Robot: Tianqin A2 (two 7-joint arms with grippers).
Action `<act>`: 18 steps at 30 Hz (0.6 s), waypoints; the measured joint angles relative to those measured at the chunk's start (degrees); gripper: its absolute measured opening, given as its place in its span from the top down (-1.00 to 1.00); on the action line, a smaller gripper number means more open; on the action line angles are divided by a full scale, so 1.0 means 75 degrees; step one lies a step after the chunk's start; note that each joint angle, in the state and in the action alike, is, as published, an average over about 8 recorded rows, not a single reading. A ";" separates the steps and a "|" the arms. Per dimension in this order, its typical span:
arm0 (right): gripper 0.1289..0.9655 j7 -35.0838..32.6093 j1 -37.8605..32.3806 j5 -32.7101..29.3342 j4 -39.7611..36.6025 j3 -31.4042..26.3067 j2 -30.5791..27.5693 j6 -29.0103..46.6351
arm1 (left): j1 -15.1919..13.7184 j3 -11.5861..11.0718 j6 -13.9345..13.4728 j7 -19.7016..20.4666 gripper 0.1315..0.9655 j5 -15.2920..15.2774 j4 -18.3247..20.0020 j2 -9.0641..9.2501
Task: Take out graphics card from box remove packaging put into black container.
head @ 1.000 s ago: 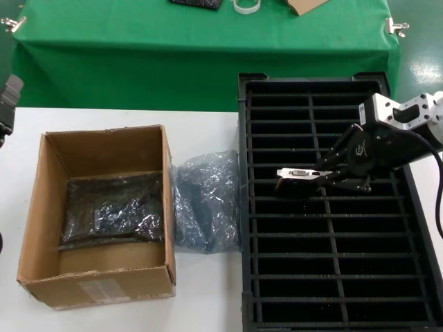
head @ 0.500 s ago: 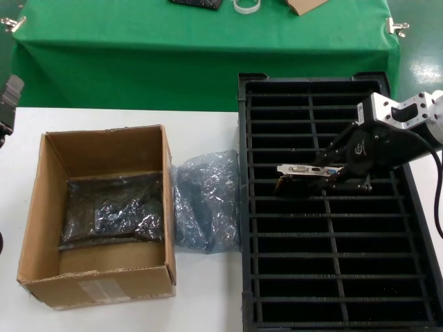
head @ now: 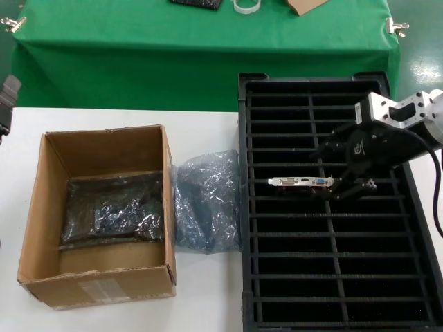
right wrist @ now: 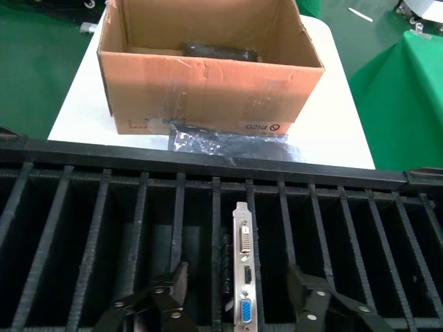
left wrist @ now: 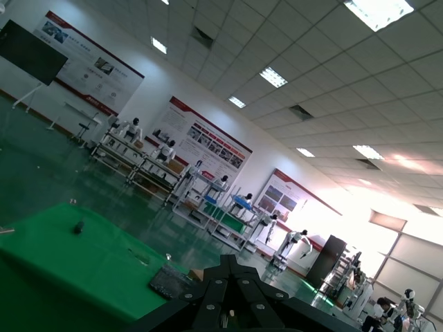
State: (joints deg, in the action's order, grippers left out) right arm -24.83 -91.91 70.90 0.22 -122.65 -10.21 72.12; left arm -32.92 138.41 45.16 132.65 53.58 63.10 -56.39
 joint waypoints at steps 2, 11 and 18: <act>0.20 0.0009 -0.0021 0.0004 0.0000 0.0004 0.0006 -0.0037 | -0.0002 0.0001 0.0016 0.0021 0.98 -0.0009 -0.0014 -0.0005; -0.24 -0.0206 -0.0325 0.0430 0.0015 0.0429 -0.0178 -0.0294 | 0.0182 -0.0316 0.0225 -0.0221 0.98 0.0095 0.0303 -0.0235; -0.49 -0.0476 -0.0462 0.1052 0.0219 0.1045 -0.0554 -0.0486 | 0.0666 -0.1013 0.0514 -0.0883 0.98 0.0398 0.1135 -0.0656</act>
State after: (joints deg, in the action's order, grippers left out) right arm -28.40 -95.38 78.79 1.87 -114.81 -14.37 68.47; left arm -27.92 130.81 49.01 126.02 56.57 71.62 -61.31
